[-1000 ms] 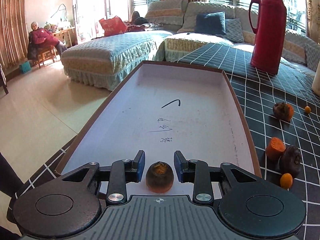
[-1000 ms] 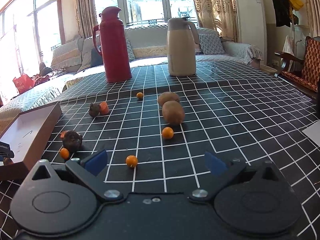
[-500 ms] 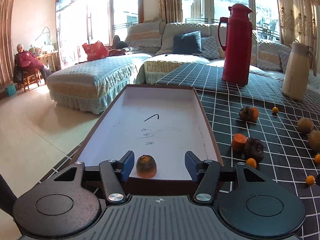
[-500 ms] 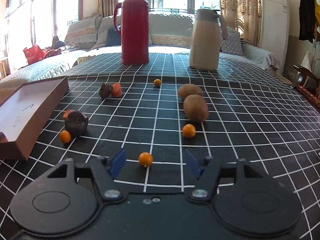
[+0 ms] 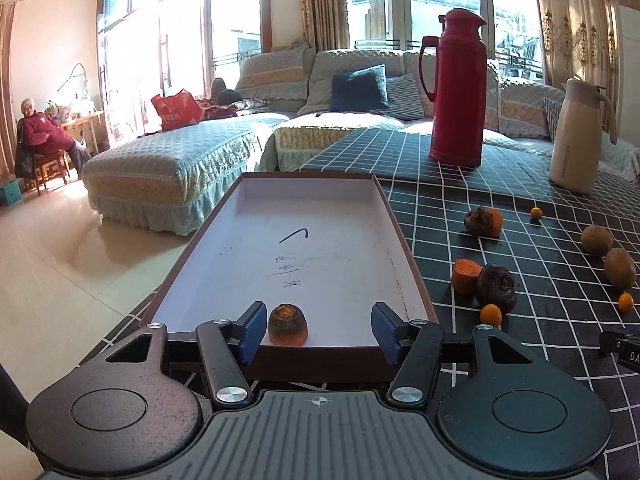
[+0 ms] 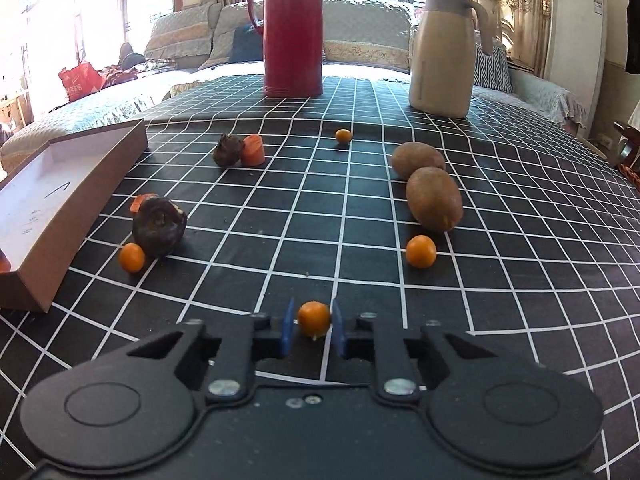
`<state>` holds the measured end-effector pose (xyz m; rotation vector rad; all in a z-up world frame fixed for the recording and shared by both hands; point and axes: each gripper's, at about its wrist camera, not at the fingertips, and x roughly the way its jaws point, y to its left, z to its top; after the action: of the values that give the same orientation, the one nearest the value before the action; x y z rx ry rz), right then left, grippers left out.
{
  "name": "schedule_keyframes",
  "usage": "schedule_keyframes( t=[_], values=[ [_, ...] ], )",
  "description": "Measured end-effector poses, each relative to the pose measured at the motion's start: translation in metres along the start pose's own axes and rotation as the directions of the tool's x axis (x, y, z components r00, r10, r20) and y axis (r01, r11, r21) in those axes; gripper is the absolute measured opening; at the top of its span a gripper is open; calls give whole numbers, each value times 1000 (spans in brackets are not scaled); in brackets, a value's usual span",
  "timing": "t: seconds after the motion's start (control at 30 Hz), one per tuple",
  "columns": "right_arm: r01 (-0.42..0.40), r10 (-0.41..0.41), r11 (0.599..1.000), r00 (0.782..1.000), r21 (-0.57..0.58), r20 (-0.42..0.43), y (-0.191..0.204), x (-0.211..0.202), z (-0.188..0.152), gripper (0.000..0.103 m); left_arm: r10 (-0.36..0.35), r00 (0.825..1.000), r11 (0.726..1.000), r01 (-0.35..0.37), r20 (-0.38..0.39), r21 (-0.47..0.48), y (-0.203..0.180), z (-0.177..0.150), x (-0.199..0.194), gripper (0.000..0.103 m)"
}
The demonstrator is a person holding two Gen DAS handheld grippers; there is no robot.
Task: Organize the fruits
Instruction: 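Open the left tool over the tray while the right tool carries the kumquat into the tray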
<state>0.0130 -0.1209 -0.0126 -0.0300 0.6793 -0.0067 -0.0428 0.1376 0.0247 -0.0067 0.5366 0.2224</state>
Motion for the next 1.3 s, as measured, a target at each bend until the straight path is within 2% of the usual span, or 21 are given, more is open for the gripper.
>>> schedule_keyframes(
  t=[0.13,0.23,0.4,0.53,0.67,0.73,0.83,0.97,1.17,1.3],
  values=[
    [5,-5,1000,1000,-14,6,2,0,1,16,-4,1000,1000,4,6,14,-4,-1,-1,59],
    [-30,29,999,999,26,30,-3,-7,2,16,-1,1000,1000,1,7,10,-4,-2,-1,60],
    [-126,123,992,986,13,110,11,-30,10,16,30,999,1000,-30,11,1,0,-2,0,61],
    [-255,256,967,958,-23,129,43,-39,23,16,82,996,996,-81,19,-24,14,-1,1,61],
    [-391,394,919,910,-42,128,82,-38,37,16,117,993,992,-116,10,-55,34,-2,3,62],
    [-430,436,900,891,-72,126,103,-36,44,16,140,990,988,-140,6,-69,46,-3,5,62],
    [-460,471,881,875,-112,114,132,-31,52,16,174,985,980,-174,-15,-99,67,-5,11,62],
    [-464,477,874,876,-148,69,160,-16,53,16,204,978,970,-207,-37,-128,88,-8,16,63],
    [-438,448,883,893,-169,26,175,-8,42,17,223,974,963,-228,-45,-143,101,-12,21,63],
    [-422,431,890,902,-172,19,178,-9,40,30,223,974,963,-226,-42,-145,101,-12,23,63]
  ],
)
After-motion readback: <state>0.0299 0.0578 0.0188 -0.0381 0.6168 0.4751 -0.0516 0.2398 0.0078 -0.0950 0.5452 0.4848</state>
